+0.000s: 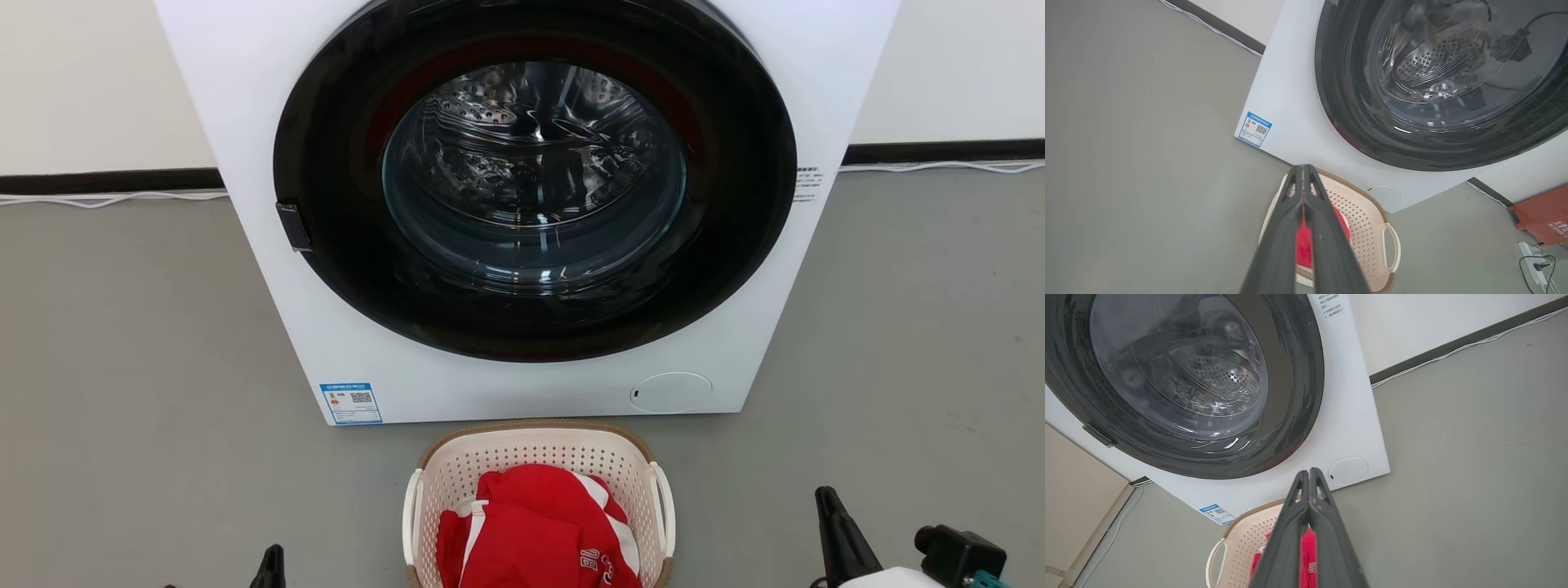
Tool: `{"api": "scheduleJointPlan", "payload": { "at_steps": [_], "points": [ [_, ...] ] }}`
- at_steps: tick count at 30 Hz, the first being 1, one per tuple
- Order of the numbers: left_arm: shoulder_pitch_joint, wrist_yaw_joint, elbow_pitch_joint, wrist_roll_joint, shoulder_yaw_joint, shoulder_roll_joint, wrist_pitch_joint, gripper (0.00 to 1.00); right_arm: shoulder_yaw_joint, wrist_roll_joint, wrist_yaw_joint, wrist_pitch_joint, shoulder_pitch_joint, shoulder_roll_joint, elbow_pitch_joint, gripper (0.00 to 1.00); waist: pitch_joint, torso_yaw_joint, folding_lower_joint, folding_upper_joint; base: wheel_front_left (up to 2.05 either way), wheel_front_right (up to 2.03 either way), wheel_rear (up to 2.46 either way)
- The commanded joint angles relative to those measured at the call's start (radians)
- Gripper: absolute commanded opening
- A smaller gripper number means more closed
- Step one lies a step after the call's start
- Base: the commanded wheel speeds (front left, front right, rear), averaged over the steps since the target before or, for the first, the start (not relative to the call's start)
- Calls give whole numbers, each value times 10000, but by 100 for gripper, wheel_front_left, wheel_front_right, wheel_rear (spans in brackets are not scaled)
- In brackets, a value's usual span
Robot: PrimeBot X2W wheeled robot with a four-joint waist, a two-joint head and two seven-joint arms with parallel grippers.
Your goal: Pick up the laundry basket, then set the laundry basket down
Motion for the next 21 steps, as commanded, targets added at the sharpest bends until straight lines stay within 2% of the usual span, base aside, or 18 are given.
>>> {"api": "scheduleJointPlan", "payload": {
  "at_steps": [1, 21],
  "points": [
    [-560, -28, -318, -231, 69, 103, 32, 0, -24, 277, 18, 49, -528, -46, -305, 0, 2, -3, -2, -1, 0, 0, 0],
    [-867, -45, -593, -2447, 108, 99, 617, 0, -172, 2762, 30, 623, -718, -34, -576, 0, 60, -79, -2, -1, 0, 0, 0]
  ]
}}
